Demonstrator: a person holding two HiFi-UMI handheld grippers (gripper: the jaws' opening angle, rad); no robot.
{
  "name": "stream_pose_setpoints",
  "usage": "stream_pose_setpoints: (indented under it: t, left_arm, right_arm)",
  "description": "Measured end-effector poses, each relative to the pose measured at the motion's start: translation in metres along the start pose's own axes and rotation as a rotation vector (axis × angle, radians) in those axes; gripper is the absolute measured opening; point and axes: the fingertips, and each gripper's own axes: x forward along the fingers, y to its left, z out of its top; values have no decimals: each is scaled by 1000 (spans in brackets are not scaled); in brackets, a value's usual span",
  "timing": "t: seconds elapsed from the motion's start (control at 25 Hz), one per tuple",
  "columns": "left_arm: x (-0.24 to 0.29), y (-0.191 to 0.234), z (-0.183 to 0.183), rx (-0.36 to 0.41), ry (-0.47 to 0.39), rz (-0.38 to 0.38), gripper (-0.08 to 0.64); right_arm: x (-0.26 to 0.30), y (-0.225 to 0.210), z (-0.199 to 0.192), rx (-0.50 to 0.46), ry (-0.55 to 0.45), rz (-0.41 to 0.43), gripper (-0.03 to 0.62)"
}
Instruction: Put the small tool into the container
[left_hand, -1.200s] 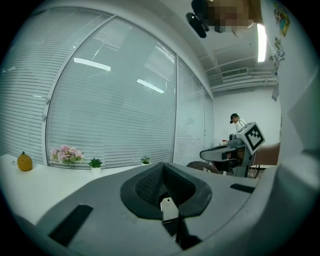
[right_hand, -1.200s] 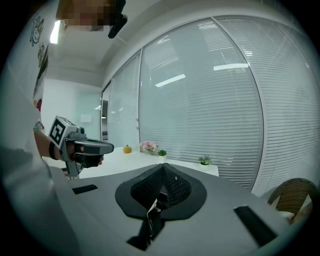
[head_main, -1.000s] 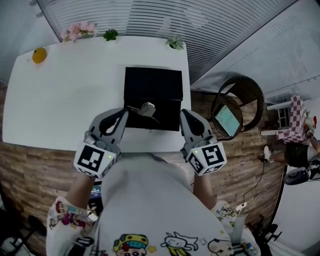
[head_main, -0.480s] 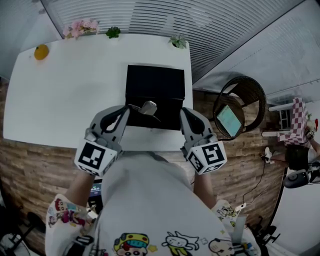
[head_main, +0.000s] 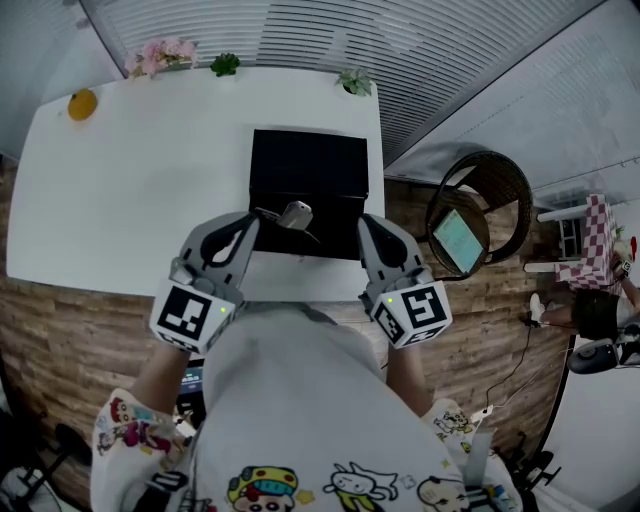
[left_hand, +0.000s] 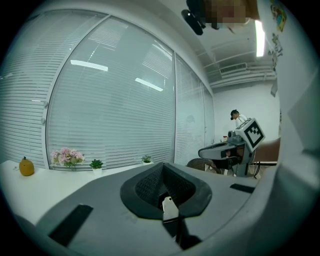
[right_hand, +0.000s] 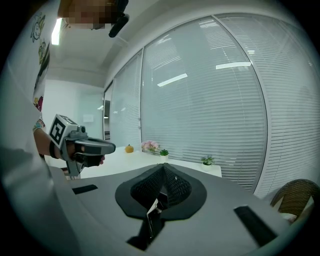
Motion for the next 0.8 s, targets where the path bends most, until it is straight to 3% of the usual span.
stream_pose_setpoints:
  t: [0.8]
  left_arm:
    - [1, -3, -4, 18, 23, -13, 5]
  right_arm:
    - [0, 2, -2, 0, 1, -4, -2]
